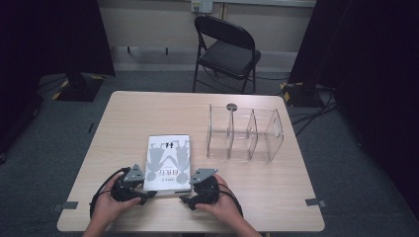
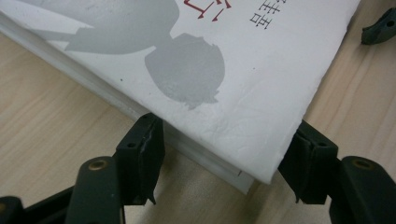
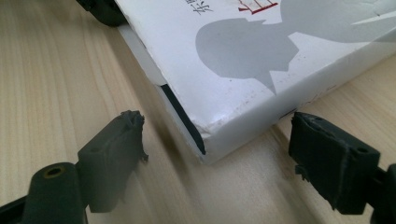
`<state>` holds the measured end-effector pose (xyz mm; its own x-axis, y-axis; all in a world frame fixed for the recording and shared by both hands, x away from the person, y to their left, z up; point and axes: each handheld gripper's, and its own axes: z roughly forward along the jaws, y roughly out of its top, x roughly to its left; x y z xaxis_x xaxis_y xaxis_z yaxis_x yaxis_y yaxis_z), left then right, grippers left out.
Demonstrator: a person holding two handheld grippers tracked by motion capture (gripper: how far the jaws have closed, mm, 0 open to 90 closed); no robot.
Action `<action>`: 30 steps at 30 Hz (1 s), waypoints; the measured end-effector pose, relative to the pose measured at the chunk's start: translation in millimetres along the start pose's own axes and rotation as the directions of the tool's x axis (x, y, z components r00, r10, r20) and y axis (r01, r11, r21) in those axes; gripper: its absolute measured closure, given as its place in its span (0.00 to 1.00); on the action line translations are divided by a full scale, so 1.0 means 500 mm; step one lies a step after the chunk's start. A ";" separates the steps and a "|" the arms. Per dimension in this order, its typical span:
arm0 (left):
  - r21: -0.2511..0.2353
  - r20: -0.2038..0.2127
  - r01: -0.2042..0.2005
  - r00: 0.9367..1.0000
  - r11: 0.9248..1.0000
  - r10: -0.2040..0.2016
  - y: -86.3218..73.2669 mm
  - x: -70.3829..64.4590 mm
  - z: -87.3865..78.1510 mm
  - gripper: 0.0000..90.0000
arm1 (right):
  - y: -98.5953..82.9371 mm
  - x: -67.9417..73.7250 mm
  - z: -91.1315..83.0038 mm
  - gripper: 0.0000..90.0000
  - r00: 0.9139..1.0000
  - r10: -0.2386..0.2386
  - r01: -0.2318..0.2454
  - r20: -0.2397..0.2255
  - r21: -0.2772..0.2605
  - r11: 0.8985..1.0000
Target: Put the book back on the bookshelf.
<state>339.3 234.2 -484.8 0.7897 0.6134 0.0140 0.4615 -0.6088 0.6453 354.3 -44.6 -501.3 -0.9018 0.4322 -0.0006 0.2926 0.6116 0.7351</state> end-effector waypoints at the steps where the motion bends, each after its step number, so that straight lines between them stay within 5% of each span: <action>1: -0.009 -0.016 0.009 1.000 1.000 -0.009 0.002 -0.004 0.002 0.40 | 0.000 0.000 0.000 0.19 1.000 -0.002 0.002 0.000 -0.001 1.000; 3: 0.018 -0.022 -0.006 1.000 1.000 0.006 0.008 -0.005 -0.002 0.41 | 0.000 0.000 0.000 0.19 1.000 0.001 -0.001 0.000 0.000 1.000; 21: -0.052 -0.030 0.021 0.999 0.998 -0.023 0.030 -0.009 -0.033 0.45 | 0.005 0.003 0.005 0.16 0.999 0.027 -0.027 0.030 0.002 1.000; 30: -0.035 -0.036 0.008 0.999 0.999 -0.010 0.037 -0.009 -0.038 0.46 | 0.020 0.007 -0.007 0.17 0.996 -0.031 0.034 0.086 -0.030 0.999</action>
<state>336.6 229.7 -458.5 0.7704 0.6366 0.0350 0.4535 -0.5857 0.6718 352.9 -39.4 -491.7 -0.8799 0.4681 -0.0814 0.2525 0.6057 0.7546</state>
